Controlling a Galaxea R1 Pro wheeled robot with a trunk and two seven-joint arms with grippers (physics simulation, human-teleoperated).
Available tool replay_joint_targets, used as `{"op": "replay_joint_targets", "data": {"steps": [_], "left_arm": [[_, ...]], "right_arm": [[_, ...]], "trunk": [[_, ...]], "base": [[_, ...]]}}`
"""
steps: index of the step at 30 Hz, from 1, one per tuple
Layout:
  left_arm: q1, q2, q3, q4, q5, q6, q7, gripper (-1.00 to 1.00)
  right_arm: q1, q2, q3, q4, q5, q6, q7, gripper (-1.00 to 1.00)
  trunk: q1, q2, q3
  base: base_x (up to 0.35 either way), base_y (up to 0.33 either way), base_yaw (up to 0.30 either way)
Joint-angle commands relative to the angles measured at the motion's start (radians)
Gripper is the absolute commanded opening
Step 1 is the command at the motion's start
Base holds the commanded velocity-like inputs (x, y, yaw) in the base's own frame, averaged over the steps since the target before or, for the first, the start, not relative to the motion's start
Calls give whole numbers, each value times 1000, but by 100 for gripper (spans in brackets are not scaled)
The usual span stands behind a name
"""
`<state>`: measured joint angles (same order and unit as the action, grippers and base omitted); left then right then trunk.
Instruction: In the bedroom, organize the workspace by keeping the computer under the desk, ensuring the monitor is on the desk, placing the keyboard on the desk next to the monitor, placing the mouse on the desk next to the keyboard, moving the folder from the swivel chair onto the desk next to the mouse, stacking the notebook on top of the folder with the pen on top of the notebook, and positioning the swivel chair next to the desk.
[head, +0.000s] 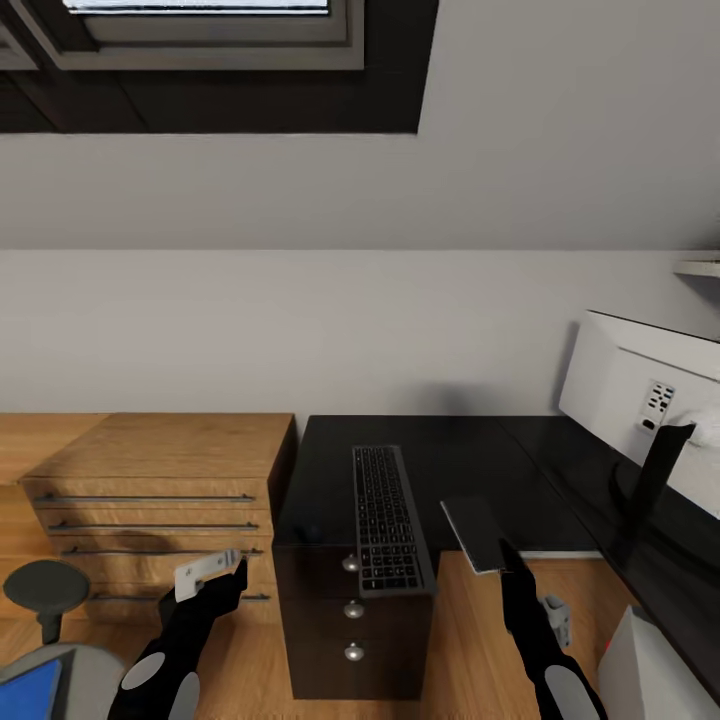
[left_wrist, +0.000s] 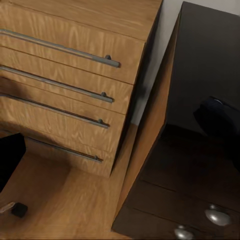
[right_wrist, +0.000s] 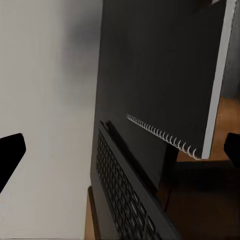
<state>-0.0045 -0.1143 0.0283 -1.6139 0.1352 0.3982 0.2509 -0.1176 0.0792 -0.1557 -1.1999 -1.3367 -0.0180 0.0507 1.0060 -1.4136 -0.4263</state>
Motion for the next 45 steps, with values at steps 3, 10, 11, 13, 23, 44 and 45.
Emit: {"op": "replay_joint_targets", "data": {"steps": [3, 10, 11, 13, 23, 44, 45], "left_arm": [[-1, 0, 1, -1, 11, 4, 5, 100], [0, 1, 0, 4, 9, 4, 5, 100], [0, 1, 0, 8, 9, 5, 5, 100], [-1, 1, 0, 12, 9, 5, 5, 100], [13, 25, 1, 99, 11, 8, 4, 100], [58, 66, -8, 552, 9, -88, 1, 100], [58, 66, -9, 575, 9, -112, 1, 100]], "right_arm": [[-1, 1, 0, 0, -10, -2, 5, 100], [-1, 1, 2, 0, -9, -2, 5, 100], [-1, 1, 6, 0, -9, -2, 5, 100], [-1, 2, 13, 2, -9, -2, 5, 100], [-1, 1, 108, 106, 56, -5, 3, 100], [0, -31, 107, 562, 448, -352, 2, 100], [0, -32, 106, 588, 455, -388, 2, 100]], "trunk": [[-1, -1, -1], [-1, -1, -1], [-1, -1, -1], [-1, -1, -1], [-1, -1, -1], [-77, 139, 62], [-81, 146, 65]], "base": [[-319, 0, 0], [-330, 0, 0], [-333, 0, 0], [-334, 0, 0], [-105, 0, 0], [-4, 0, 0], [0, 0, 0]]}}
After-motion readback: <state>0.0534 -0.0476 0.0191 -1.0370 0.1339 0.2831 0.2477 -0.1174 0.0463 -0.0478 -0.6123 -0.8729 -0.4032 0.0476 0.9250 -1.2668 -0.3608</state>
